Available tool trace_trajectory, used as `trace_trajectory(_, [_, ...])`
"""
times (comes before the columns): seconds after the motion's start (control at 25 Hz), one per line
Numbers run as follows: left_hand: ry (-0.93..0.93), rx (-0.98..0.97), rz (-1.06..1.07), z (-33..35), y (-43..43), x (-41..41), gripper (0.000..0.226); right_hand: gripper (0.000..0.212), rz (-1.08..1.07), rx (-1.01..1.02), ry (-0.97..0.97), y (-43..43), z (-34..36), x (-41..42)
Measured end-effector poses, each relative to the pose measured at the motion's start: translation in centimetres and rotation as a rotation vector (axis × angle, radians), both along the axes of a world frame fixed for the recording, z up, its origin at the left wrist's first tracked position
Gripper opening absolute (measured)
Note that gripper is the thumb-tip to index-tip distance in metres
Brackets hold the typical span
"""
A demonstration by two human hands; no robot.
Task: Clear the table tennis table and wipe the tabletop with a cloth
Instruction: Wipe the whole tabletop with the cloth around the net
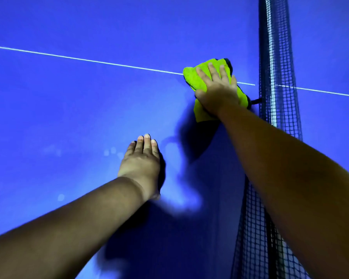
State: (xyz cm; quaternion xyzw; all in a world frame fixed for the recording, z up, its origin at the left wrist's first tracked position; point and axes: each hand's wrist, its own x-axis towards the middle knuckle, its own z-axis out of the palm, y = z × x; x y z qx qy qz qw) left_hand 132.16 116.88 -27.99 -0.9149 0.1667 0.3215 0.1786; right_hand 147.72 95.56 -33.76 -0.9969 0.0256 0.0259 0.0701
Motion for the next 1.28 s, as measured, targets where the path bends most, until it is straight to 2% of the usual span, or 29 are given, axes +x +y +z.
trace_trajectory(0.08, [0.0,0.0,0.01,0.1,-0.1,-0.1,0.13,0.064,-0.052,-0.05,-0.016,-0.1,-0.2,-3.3])
trace_trajectory(0.32, [-0.025,-0.096,0.093,0.9,0.8,-1.4,0.131,0.071,-0.11,-0.031,0.156,1.3,1.0,-17.3])
trace_trajectory(0.4, [-0.113,-0.158,0.103,1.1,1.1,-2.9,0.12,0.075,-0.121,-0.05,0.147,2.3,1.2,-22.5])
trace_trajectory(0.52, [-0.303,-0.29,0.035,1.2,1.3,-6.8,0.088,0.082,-0.16,-0.023,0.126,4.1,1.5,-29.9])
trace_trajectory(0.68, [-0.331,-0.451,-0.01,1.1,2.2,-14.1,0.072,0.079,-0.208,-0.018,0.041,7.3,1.4,-40.2])
trace_trajectory(1.08, [-0.241,-0.398,-0.154,2.8,5.7,-27.9,0.074,0.084,-0.274,-0.003,0.14,14.9,2.7,-61.7])
trace_trajectory(1.28, [-0.249,-0.377,-0.297,2.5,6.0,-29.5,0.075,0.088,-0.506,0.098,0.202,16.0,3.1,-66.1])
